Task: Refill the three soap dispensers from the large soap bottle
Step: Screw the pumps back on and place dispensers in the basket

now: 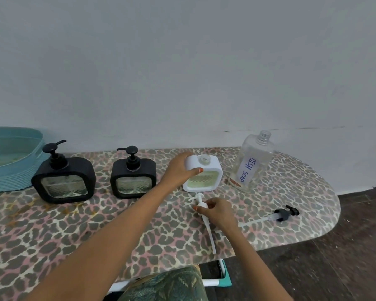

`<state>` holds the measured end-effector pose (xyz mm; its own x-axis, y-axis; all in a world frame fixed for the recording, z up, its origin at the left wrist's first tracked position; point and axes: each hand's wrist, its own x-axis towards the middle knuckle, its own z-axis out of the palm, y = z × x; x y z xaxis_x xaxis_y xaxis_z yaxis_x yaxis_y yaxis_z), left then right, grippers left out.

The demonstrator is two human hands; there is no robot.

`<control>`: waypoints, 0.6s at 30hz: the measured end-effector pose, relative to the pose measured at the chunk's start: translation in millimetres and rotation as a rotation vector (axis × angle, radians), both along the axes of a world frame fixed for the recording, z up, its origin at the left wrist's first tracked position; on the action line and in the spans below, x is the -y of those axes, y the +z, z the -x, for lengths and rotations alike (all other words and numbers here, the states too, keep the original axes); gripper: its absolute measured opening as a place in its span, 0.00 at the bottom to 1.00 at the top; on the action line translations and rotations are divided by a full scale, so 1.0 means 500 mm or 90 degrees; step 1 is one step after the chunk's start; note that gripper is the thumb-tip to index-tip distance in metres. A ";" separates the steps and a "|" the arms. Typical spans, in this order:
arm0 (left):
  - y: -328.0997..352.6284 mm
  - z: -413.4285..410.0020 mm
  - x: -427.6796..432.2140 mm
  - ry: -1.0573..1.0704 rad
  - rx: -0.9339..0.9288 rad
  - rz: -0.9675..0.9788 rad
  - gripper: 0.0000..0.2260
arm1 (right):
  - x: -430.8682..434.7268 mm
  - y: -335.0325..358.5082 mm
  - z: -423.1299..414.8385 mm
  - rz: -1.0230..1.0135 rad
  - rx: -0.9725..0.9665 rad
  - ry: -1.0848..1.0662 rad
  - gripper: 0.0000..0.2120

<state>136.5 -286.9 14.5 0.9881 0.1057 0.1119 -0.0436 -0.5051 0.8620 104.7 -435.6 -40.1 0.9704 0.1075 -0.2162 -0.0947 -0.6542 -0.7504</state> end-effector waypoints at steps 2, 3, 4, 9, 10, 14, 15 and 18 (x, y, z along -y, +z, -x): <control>-0.001 -0.003 -0.004 -0.006 -0.001 0.008 0.21 | 0.002 0.009 -0.002 -0.007 0.006 -0.001 0.14; -0.001 -0.004 -0.006 -0.007 -0.004 0.010 0.22 | 0.004 0.016 -0.004 -0.011 0.011 -0.006 0.13; -0.001 -0.006 -0.009 -0.007 -0.010 0.007 0.23 | 0.006 0.027 -0.006 -0.015 0.018 -0.010 0.13; 0.001 -0.016 -0.019 -0.014 -0.031 -0.039 0.28 | 0.019 0.110 -0.024 -0.052 0.084 -0.019 0.12; 0.001 -0.018 -0.021 -0.017 -0.034 -0.044 0.28 | 0.021 0.132 -0.030 -0.060 0.103 -0.024 0.13; 0.003 -0.020 -0.022 -0.022 -0.035 -0.045 0.26 | 0.015 0.217 -0.072 -0.119 0.213 -0.043 0.15; 0.004 -0.020 -0.022 -0.023 -0.035 -0.040 0.26 | 0.010 0.236 -0.085 -0.134 0.246 -0.054 0.15; 0.001 -0.020 -0.023 -0.028 -0.039 -0.027 0.25 | -0.008 0.279 -0.118 -0.177 0.336 -0.088 0.17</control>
